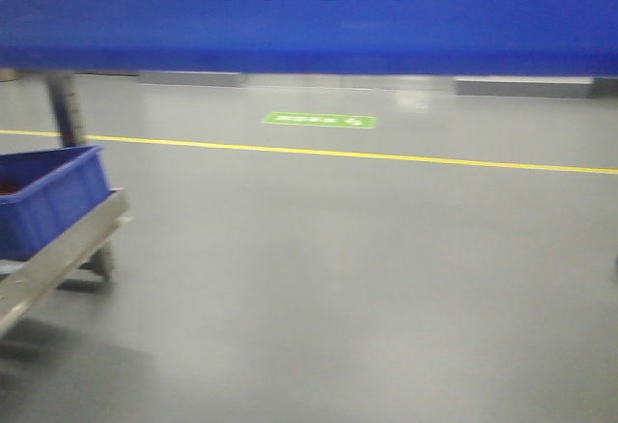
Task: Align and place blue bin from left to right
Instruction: 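Drive the held blue bin toward another roller shelf of bins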
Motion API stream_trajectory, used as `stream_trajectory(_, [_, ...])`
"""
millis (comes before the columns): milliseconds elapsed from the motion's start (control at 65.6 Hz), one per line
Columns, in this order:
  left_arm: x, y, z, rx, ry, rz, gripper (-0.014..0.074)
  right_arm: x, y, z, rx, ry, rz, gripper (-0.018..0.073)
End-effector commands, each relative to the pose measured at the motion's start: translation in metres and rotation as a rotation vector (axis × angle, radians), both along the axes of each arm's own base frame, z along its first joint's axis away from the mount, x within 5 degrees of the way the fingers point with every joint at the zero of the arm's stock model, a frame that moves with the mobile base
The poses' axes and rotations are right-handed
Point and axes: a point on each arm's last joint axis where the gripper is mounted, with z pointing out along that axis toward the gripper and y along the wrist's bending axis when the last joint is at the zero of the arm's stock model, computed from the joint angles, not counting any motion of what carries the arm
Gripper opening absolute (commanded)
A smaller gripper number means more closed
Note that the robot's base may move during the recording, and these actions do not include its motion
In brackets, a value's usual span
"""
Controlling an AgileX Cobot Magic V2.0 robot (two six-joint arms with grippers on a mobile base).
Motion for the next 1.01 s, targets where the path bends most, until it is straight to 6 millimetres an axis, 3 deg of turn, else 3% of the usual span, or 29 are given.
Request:
stream_trajectory(0, [0.0002, -0.0006, 0.0136, -0.022, -0.106, -0.036, -0.0111, -0.0017, 0.0086, 0.0170, 0.113, -0.112, 0.099, -0.0070])
stream_trajectory(991, [0.0003, -0.0005, 0.0137, -0.021, -0.107, -0.036, -0.0111, -0.0017, 0.0103, 0.0188, 0.129, -0.128, 0.114, -0.0070])
